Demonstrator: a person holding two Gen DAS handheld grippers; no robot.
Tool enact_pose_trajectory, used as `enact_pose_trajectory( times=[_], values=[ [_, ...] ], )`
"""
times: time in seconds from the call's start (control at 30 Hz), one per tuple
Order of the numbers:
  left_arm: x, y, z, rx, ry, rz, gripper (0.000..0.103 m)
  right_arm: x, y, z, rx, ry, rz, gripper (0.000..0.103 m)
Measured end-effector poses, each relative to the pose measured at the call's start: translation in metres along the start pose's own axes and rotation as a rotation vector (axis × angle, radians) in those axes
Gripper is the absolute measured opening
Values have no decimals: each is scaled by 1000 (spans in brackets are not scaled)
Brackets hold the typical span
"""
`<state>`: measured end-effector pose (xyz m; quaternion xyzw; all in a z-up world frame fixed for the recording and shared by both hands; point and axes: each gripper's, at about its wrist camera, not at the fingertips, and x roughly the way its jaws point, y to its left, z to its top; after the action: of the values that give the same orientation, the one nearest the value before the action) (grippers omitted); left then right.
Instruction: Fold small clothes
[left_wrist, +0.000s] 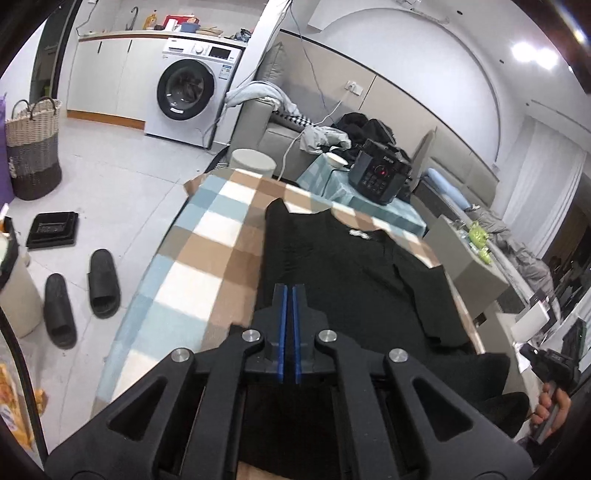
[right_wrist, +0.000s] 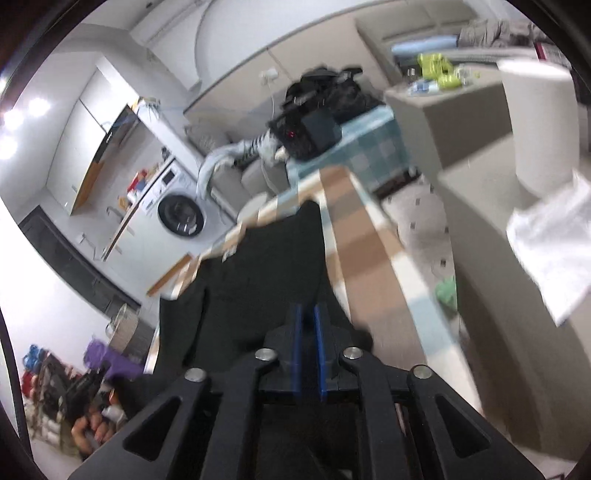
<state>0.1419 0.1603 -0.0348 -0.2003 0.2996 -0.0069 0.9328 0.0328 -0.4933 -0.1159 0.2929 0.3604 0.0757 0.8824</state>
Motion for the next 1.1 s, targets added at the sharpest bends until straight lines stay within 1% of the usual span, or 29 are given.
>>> enact_pose_trajectory(
  times=[0.03,0.07,0.1,0.13,0.2,0.27,0.33,0.37,0.47,0.53,0.7,0.73,0.77,0.8,0.83,0.87,0.9,1.0,1.1],
  values=[
    [-3,2,-6,3,3,0,1,-5,-6,-11,4,24,-8,12],
    [-6,5,-11,3,7,4,1,-10,-10,-20,9,38,-19,19],
    [-10,8,-17,3,13,10,1,-14,-15,-29,16,55,-30,31],
    [-15,11,-25,5,23,15,1,-19,-21,-41,31,78,-39,35],
    [-23,18,-40,9,47,31,1,-26,-30,-60,51,103,-44,38],
    [-29,24,-52,6,61,48,1,-35,-39,-78,77,129,-66,39],
    [-36,30,-64,4,80,64,2,-46,-48,-93,123,127,-42,42],
    [-39,33,-70,0,89,74,2,-49,-55,-99,166,129,-24,42],
    [-41,42,-85,-21,121,83,2,-48,-66,-108,257,143,23,42],
    [-39,43,-92,-27,142,91,2,-46,-65,-109,266,137,41,42],
    [-33,32,-100,-13,177,86,3,-42,-50,-104,200,153,28,42],
    [-32,25,-99,-3,183,83,6,-41,-49,-103,195,153,25,42],
    [-30,21,-98,8,189,84,17,-42,-48,-103,194,153,24,42],
    [-25,15,-98,16,192,82,36,-42,-48,-103,192,154,22,42],
    [-22,11,-96,19,192,75,46,-42,-48,-103,194,155,21,42],
    [-19,6,-94,22,187,65,58,-42,-49,-103,196,154,21,42],
    [-14,1,-91,25,182,62,60,-42,-50,-103,197,153,19,42],
    [5,-15,-82,60,197,63,60,-44,-51,-105,201,149,18,42],
    [29,-29,-74,91,219,97,60,-46,-53,-107,209,148,16,42]
  ],
)
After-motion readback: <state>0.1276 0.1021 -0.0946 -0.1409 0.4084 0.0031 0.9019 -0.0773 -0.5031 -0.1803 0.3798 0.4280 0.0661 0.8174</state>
